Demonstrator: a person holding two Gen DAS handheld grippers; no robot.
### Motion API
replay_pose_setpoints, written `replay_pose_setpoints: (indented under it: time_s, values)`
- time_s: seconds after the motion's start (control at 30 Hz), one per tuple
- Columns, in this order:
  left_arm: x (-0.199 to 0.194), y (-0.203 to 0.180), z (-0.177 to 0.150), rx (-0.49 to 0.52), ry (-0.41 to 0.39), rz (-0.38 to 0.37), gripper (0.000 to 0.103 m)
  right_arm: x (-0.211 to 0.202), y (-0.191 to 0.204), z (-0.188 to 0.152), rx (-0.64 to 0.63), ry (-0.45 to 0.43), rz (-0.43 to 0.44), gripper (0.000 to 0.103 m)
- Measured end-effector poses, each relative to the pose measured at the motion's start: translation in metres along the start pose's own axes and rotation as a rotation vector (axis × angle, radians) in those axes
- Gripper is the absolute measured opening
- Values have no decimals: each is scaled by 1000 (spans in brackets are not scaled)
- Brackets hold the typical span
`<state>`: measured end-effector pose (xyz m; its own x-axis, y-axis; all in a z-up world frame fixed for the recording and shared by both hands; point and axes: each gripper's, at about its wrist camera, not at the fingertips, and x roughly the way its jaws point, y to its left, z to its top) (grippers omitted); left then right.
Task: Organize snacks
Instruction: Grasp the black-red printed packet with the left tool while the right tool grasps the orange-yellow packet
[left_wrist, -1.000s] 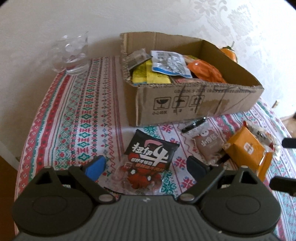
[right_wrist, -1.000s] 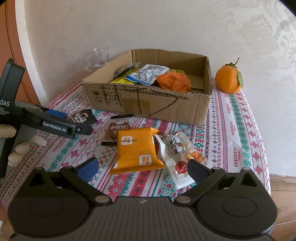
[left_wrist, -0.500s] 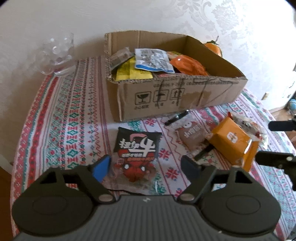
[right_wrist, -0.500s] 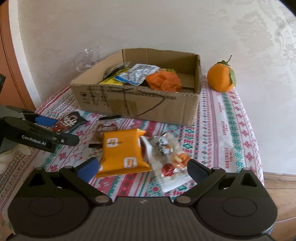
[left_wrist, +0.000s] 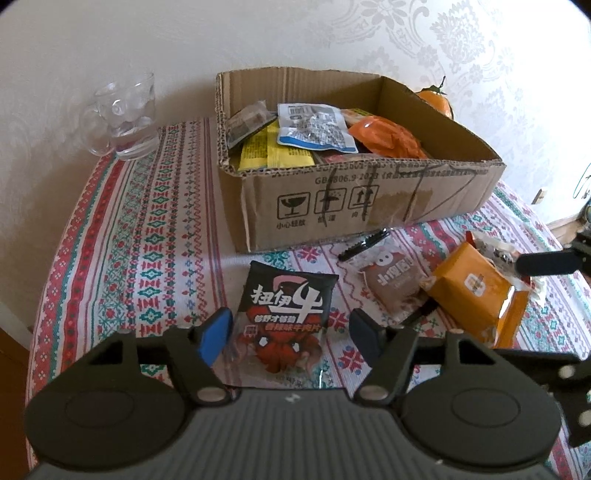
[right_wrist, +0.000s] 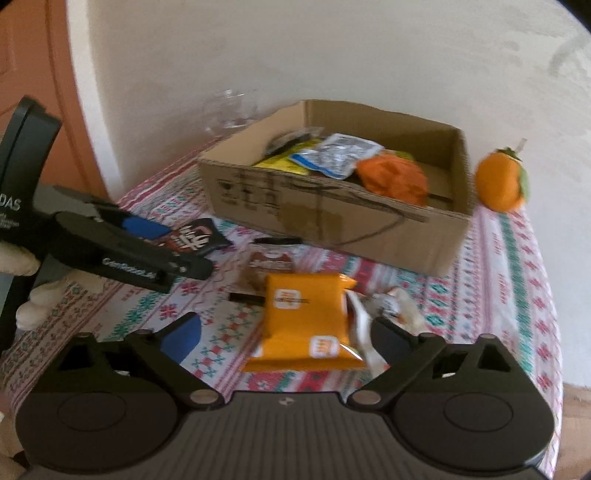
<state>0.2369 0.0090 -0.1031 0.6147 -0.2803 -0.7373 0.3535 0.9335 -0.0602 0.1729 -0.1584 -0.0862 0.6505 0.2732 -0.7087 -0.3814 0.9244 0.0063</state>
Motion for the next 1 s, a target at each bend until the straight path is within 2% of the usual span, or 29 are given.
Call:
replay_pose_setpoints:
  time_s: [0.17, 0.33, 0.5, 0.6, 0.73, 0.8, 0.87, 0.93, 1.0]
  values:
    - [1, 0, 0, 3, -2, 1, 69, 9, 3, 6, -27, 7, -23, 92]
    - [1, 0, 1, 3, -3, -1, 69, 3, -15, 10, 12, -9, -49, 88]
    - [2, 0, 1, -4, -5, -1, 69, 7, -10, 11, 4, 4, 11, 86]
    - [2, 0, 0, 6, -9, -1, 69, 19, -3, 7, -11, 35, -5, 81]
    - [3, -2, 0, 33, -11, 6, 69, 24, -2, 6, 0, 36, -11, 80]
    - [3, -2, 0, 33, -9, 2, 69, 24, -1, 6, -6, 36, -20, 75]
    - [3, -2, 0, 32, -7, 1, 66, 24, -1, 6, -13, 37, -30, 68]
    - [2, -1, 1, 35, -7, 4, 54, 24, -3, 7, -11, 39, -44, 61]
    - [1, 0, 2, 35, -2, 0, 50, 22, -4, 7, -3, 40, -45, 56]
